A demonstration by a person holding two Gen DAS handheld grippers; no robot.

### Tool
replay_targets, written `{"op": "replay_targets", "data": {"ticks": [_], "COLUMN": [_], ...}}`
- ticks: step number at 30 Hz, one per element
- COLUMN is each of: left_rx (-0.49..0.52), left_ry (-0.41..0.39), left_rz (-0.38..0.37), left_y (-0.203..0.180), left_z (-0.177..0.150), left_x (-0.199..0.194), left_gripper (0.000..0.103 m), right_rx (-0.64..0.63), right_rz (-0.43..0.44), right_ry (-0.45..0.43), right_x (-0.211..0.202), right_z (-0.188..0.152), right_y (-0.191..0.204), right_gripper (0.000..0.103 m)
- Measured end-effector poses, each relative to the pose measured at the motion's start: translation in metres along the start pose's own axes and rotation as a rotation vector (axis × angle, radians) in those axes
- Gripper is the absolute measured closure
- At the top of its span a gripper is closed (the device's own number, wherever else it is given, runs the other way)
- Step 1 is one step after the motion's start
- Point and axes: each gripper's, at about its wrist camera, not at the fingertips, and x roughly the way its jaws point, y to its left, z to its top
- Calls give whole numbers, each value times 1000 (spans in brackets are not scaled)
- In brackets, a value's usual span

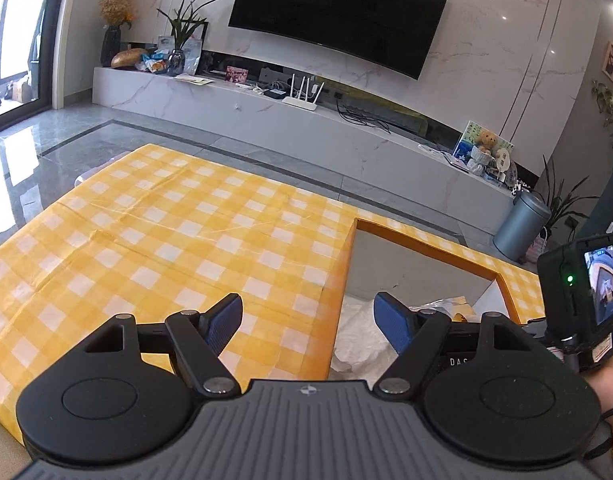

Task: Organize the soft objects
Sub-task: 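Lower the snack bag into the orange box and open the right tool, then move both tools back over the remaining items on the mat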

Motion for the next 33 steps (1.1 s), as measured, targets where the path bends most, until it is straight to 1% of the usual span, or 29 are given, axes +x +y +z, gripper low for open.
{"op": "replay_targets", "data": {"ticks": [2,4,5,7,8,11,12,14,16,18,21,24,27,29,33], "left_rx": [0,1,2,7,10,13,13,12,12,6,2,34,64,83,106], "left_ry": [1,3,4,5,4,2,1,0,3,5,-14,-32,-58,-72,-78], "left_rz": [0,-2,-2,-5,-7,-16,-18,-18,-4,-20,-34,-29,-49,-64,-67], "left_y": [0,1,1,-1,-2,-4,-5,-5,-7,-8,-12,-20,-32,-40,-53], "left_z": [0,0,0,1,1,2,2,2,3,5,8,10,13,13,14], "left_x": [0,0,-1,-1,-1,-2,-3,-5,-7,-11,-21,-34,-49,-57,-67], "left_gripper": [15,15,15,15,15,15,15,15,15,15,15,16,16,16,16], "right_rx": [-24,-25,-23,-30,-39,-50,-50,-51,-57,-79,-89,-85,-82,-82,-51], "right_rz": [-21,-17,-15,-27,-30,-19,-13,3,20,39,50,54,56,50,52], "right_ry": [0,10,12,1,-2,-20,-28,-53,-85,-105,-135,-163,-208,-235,-273], "right_x": [2,3,3,1,-1,-8,-11,-20,-29,-37,-49,-63,-80,-91,-110], "right_z": [1,2,2,3,3,4,4,4,4,2,-2,-4,-7,-9,-19], "right_y": [1,0,0,2,3,5,5,6,6,8,9,6,2,-3,-20], "right_gripper": [50,49,47,38,36,34,32,27,16,16,15,12,8,8,8]}}
